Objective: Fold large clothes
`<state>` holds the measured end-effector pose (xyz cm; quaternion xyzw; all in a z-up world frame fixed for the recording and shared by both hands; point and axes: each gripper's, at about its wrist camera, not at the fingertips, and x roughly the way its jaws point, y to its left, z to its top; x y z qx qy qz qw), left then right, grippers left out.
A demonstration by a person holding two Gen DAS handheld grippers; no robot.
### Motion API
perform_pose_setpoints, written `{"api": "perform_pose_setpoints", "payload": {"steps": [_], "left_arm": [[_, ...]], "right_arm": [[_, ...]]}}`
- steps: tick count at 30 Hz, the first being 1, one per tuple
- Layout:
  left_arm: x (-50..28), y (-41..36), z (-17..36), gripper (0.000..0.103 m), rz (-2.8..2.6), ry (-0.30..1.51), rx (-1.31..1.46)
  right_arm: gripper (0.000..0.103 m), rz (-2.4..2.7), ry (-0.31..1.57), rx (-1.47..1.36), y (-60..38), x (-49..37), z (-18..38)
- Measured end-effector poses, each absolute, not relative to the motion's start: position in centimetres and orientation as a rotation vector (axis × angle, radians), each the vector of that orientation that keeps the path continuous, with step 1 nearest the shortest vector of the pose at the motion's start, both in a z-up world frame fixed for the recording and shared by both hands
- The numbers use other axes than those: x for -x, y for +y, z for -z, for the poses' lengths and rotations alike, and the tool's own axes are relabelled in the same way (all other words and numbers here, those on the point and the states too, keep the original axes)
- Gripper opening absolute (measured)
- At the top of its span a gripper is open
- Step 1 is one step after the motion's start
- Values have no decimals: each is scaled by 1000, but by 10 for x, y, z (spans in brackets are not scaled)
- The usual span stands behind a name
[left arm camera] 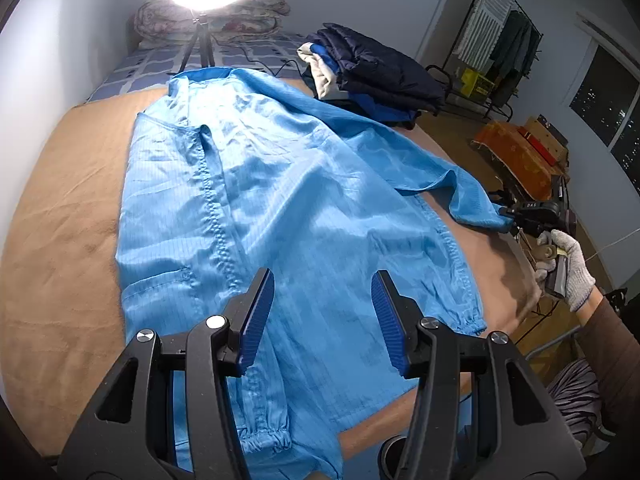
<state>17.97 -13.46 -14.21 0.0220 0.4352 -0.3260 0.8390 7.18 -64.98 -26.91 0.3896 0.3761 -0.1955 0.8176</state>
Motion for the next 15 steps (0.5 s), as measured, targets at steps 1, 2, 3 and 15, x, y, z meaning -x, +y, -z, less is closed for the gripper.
{"api": "perform_pose_setpoints", "payload": {"steps": [1,2,3,15], "left_arm": [[-180,-133,142,52,687,921,-44],[-181,-132,142,52,686,922,-40],[-182,-131,142,52,685,924,-34],[-190,-120,137,52,668,921,50]], "right_arm": [[1,411,794,-813,-644,-74,265],[0,395,785,-797,-639,-76,259],[0,381,780,-774,-633,-78,253],[0,165,710,-395,-510,-80,164]]}}
